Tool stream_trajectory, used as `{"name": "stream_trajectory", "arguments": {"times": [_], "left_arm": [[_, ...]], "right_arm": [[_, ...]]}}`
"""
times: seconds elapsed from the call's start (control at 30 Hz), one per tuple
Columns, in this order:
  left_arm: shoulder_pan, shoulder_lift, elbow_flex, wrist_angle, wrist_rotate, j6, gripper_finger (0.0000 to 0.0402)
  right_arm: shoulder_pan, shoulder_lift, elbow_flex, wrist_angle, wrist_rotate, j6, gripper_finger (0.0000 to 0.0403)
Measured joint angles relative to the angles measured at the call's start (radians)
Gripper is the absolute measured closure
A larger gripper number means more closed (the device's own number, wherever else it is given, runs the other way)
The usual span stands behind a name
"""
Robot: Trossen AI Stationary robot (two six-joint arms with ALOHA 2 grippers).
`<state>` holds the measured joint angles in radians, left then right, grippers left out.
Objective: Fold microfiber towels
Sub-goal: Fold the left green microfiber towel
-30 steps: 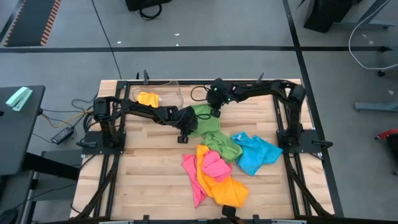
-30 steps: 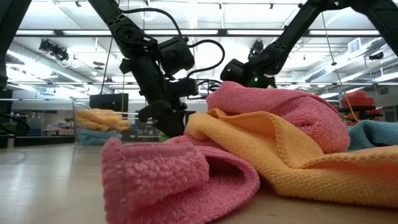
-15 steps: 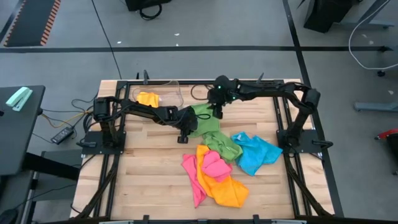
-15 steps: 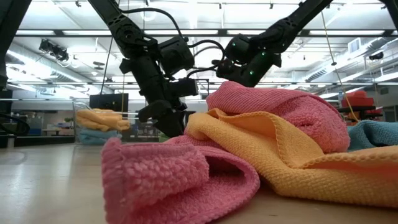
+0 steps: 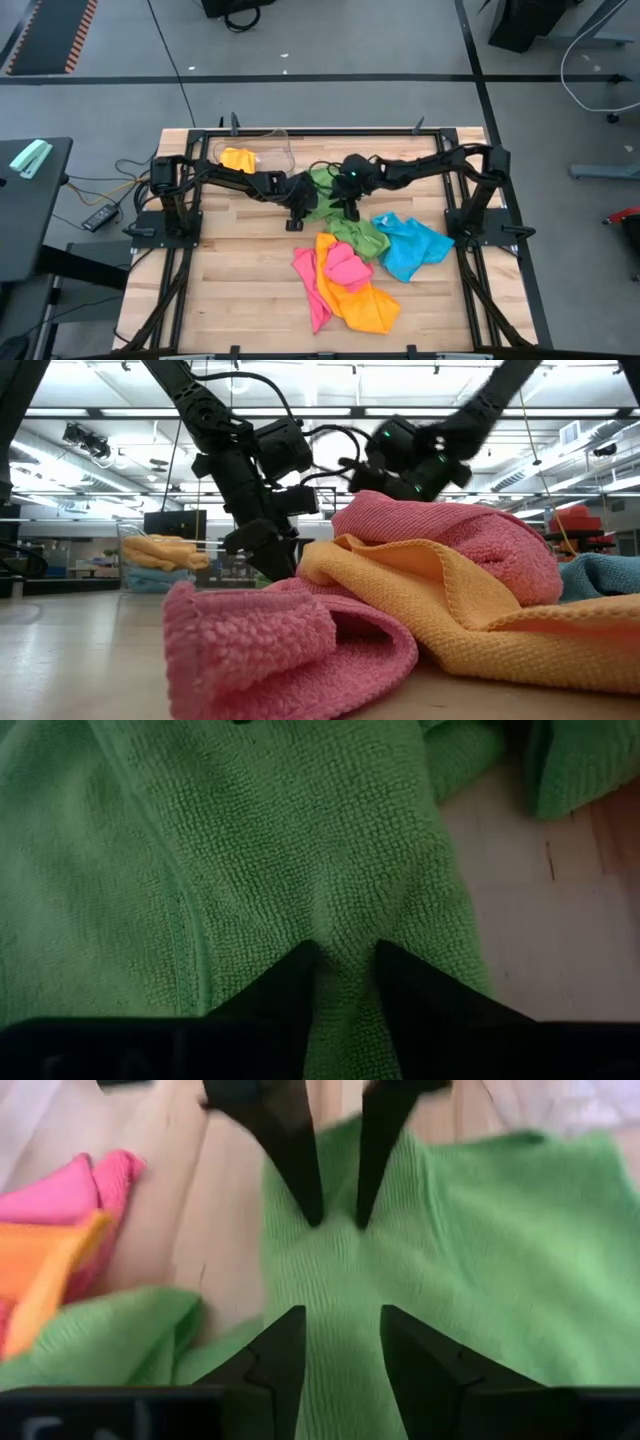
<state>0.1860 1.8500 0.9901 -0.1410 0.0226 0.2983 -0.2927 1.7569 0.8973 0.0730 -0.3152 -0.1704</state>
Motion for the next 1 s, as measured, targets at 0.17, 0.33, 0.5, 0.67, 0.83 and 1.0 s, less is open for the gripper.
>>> {"name": "stream_trajectory", "arguments": {"times": [0.17,0.33,0.5,0.67,0.83,1.0], "left_arm": [[0.0,0.0,0.0,0.002,0.0,0.0,0.0267],[0.0,-0.06,0.0,-0.037,-0.008,0.001,0.0258],[0.0,-0.185,0.001,-0.122,-0.022,0.001,0.026],[-0.018,-0.267,0.002,-0.219,-0.023,0.033,0.027],[-0.072,-0.255,0.001,-0.226,-0.03,0.112,0.0256],[-0.124,-0.186,0.0,-0.156,-0.062,0.132,0.021]], "right_arm": [[-0.008,0.0,-0.125,0.157,0.044,0.067,0.0272],[-0.006,0.0,-0.16,0.165,0.081,0.097,0.0274],[-0.012,0.0,-0.169,0.144,0.106,0.118,0.0274],[-0.012,0.0,-0.169,0.143,0.114,0.122,0.0274],[-0.012,0.0,-0.169,0.151,0.116,0.124,0.0274],[-0.012,0.0,-0.17,0.169,0.118,0.143,0.0274]]}}
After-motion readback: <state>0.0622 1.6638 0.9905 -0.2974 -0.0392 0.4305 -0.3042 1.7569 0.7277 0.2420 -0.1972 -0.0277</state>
